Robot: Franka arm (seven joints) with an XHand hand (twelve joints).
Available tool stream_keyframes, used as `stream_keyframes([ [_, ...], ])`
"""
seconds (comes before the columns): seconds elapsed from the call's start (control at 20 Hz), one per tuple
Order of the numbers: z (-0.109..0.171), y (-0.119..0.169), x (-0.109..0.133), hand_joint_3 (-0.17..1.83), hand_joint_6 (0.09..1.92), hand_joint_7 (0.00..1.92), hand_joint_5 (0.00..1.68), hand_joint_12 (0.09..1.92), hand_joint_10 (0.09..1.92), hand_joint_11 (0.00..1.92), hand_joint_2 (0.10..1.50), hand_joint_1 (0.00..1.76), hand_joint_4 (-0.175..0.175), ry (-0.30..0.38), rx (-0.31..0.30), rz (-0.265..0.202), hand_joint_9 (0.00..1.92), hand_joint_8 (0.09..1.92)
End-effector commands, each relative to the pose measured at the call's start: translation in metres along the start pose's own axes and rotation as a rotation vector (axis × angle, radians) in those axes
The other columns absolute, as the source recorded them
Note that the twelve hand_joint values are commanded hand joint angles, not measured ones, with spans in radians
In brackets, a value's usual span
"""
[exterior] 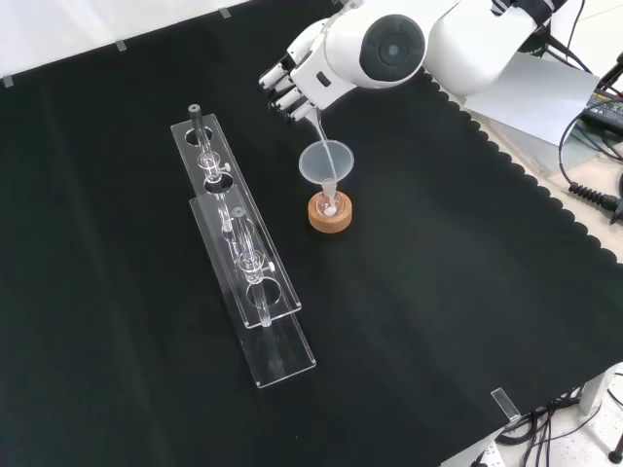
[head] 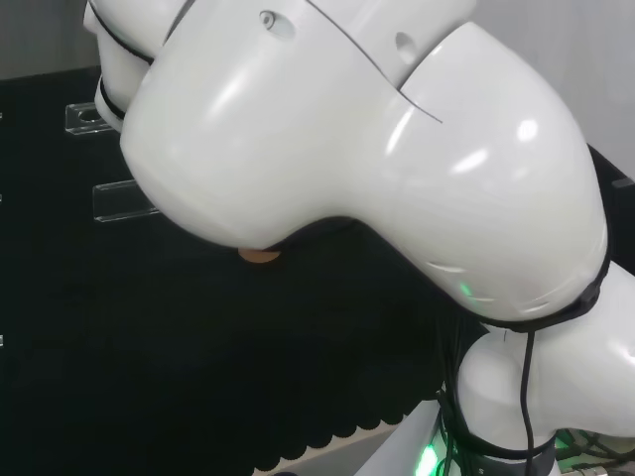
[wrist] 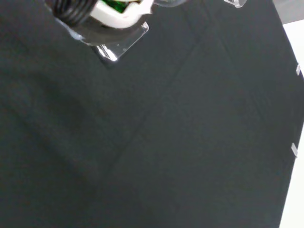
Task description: Pour all the NaCl from the weighing funnel into the round-bottom flask.
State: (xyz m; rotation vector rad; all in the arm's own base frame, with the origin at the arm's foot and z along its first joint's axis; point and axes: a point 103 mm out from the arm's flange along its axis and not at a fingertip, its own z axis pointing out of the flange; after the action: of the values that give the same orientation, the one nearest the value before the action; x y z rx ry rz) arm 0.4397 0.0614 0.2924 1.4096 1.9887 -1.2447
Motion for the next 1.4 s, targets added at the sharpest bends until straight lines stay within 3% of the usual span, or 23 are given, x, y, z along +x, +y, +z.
stream_keyframes([
  [0.05,-0.003,0.000,0.001,0.50,0.89,0.72,1.11,1.17,0.37,0.69,0.81,1.07,0.175,-0.040,0.003,-0.001,1.02,0.62],
  [1.4,-0.019,-0.002,0.012,0.50,0.89,0.71,1.12,1.17,0.37,0.69,0.80,1.07,0.175,-0.190,-0.021,0.000,1.02,0.62],
])
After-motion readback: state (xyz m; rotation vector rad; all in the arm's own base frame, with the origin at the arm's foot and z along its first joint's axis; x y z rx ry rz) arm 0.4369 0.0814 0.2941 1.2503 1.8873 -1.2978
